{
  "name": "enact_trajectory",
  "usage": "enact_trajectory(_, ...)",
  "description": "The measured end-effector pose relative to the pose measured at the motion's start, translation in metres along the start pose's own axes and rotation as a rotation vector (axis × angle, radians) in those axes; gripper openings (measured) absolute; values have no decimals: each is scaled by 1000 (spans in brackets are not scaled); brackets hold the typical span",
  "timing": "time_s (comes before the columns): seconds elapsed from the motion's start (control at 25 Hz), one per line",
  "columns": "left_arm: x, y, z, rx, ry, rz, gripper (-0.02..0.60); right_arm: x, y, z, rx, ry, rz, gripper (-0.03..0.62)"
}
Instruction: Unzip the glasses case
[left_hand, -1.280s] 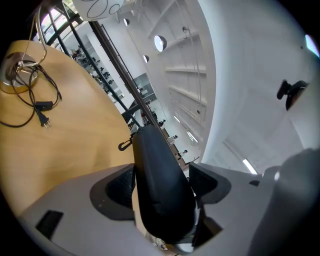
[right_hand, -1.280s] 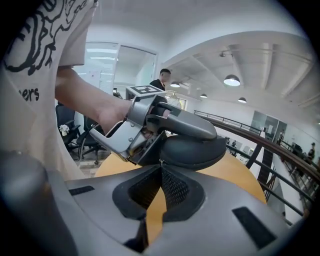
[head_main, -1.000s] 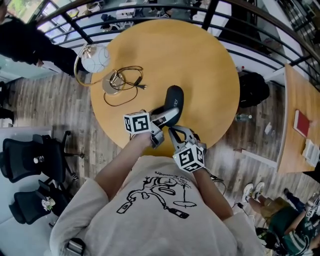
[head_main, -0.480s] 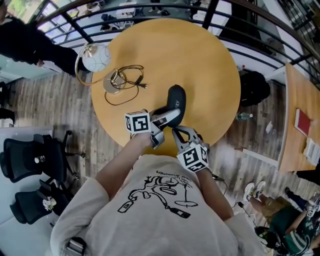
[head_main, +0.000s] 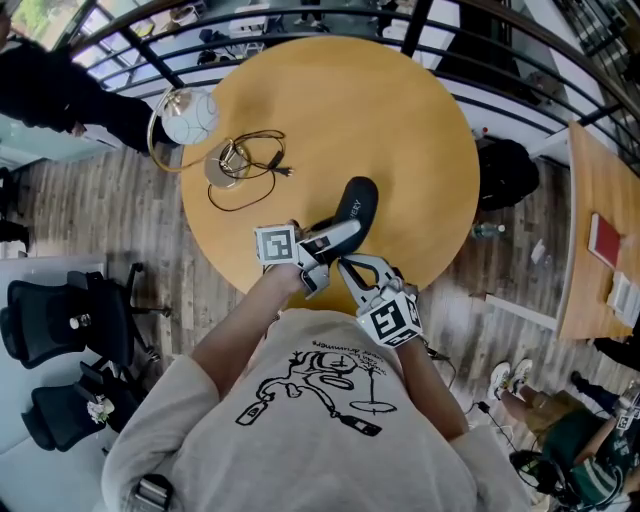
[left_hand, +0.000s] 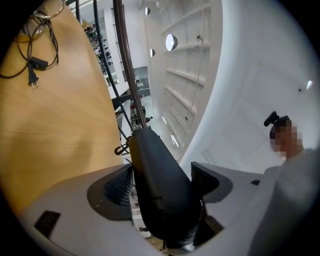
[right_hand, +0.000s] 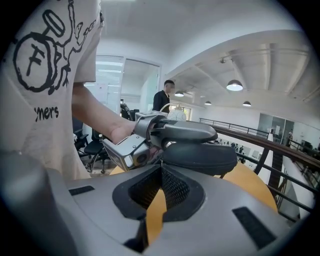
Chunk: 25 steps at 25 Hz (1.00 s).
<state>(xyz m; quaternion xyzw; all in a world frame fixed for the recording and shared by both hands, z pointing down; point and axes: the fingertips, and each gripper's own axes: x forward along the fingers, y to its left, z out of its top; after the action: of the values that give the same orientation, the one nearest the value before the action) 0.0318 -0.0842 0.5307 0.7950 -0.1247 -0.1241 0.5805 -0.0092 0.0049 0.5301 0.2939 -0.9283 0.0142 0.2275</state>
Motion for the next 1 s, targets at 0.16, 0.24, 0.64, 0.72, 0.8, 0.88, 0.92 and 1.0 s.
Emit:
enact_trajectory(0.16, 1, 2, -1, -14, 3, 1, 354, 1, 4, -1, -3, -4, 29, 21)
enact_trajectory(0.24, 2, 3, -2, -21, 5, 3, 351, 1, 6, -4, 2, 1, 40, 21)
enact_trajectory(0.64, 10, 6, -4, -62, 17, -5, 310, -1, -5, -20, 39, 58, -7, 23)
enact_trajectory(0.72, 5, 10, -6, -76, 16, 10, 308, 2, -8, -23, 32, 67, -25, 23)
enact_trajectory(0.8, -8, 17, -11, -91, 11, 45, 308, 8, 0, -26, 38, 71, -29, 21)
enact_trajectory(0.88, -22, 22, -13, -66, 6, 87, 307, 10, 8, -27, 48, 81, -26, 21)
enact_trajectory(0.92, -24, 23, -12, -35, 8, 102, 307, 8, 8, -27, 51, 87, -30, 21)
enact_trajectory(1.0, -19, 21, -7, 17, 18, 101, 307, 3, -1, -28, 49, 99, -49, 21)
